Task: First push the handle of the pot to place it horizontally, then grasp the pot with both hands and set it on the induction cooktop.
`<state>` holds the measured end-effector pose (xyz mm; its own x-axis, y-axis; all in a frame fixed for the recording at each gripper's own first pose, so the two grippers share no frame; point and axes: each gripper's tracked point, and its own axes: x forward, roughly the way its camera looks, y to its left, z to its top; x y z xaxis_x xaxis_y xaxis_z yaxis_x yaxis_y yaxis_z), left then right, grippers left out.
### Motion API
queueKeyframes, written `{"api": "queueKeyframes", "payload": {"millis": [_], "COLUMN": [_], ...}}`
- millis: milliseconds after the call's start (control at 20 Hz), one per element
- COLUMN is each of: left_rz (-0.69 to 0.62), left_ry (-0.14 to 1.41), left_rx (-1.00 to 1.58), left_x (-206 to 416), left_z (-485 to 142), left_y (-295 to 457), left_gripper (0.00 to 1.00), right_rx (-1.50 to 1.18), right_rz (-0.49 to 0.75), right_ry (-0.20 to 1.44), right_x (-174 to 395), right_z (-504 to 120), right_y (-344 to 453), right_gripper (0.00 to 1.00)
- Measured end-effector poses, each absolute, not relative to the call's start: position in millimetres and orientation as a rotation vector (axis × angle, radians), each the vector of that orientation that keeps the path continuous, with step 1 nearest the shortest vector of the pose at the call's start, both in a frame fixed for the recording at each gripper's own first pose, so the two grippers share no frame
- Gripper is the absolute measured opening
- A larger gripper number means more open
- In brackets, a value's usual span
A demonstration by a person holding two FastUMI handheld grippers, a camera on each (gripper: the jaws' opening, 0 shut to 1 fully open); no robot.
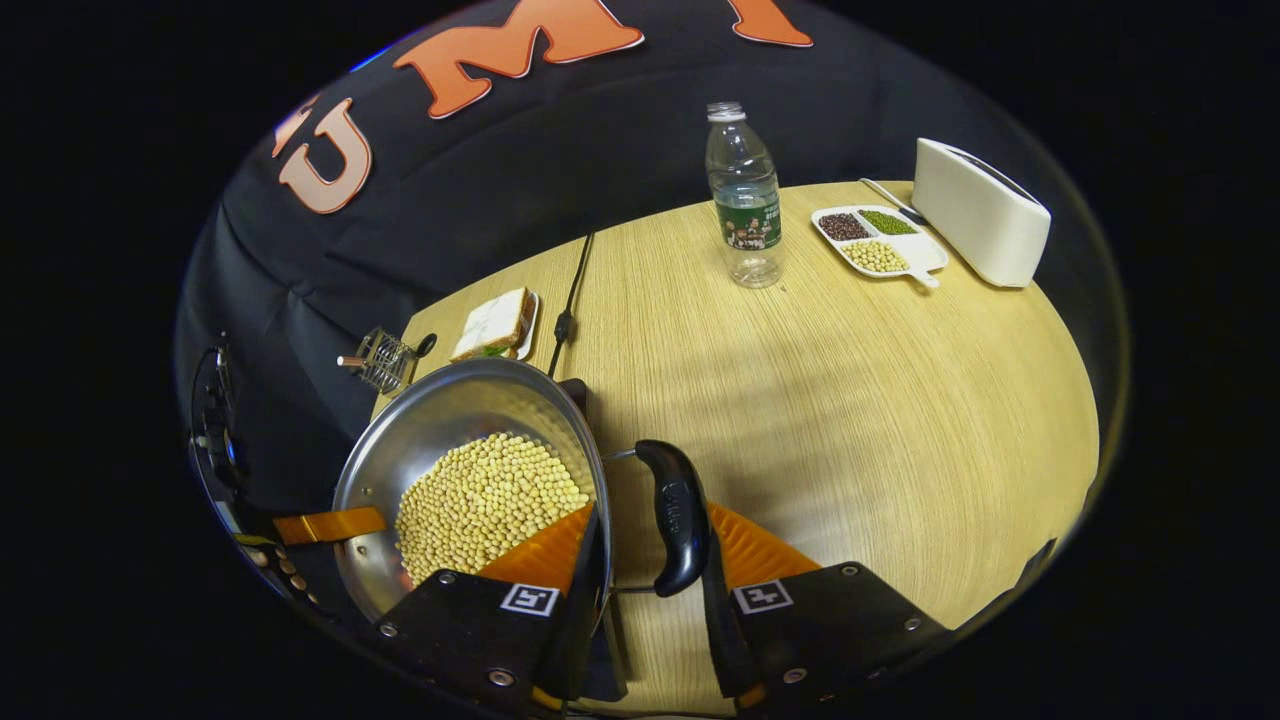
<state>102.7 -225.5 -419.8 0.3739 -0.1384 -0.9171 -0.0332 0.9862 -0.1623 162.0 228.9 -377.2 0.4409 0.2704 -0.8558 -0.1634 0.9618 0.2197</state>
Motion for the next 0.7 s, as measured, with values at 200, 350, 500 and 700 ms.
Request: {"api": "queueKeyframes", "payload": {"millis": [200, 350, 500, 700], "left_rz": [-0.06, -0.039, -0.021, -0.008], "left_ry": [1.187, 1.189, 1.192, 1.203], "left_rx": [-0.152, -0.155, -0.176, -0.205], "left_x": [101.4, 97.3, 87.6, 78.9], "left_z": [-417.6, -415.8, -416.2, -425.3], "left_y": [-222.1, -218.6, -209.9, -201.4], "left_gripper": [0.55, 0.55, 0.56, 0.58], "right_rx": [0.109, 0.108, 0.105, 0.108], "right_rz": [0.275, 0.292, 0.31, 0.323], "right_ry": [1.082, 1.084, 1.082, 1.072], "right_x": [161.1, 160.5, 159.7, 162.9], "right_z": [-372.9, -370.1, -371.1, -364.2], "right_y": [227.9, 225.0, 223.2, 219.2], "right_gripper": [0.49, 0.49, 0.49, 0.51]}}
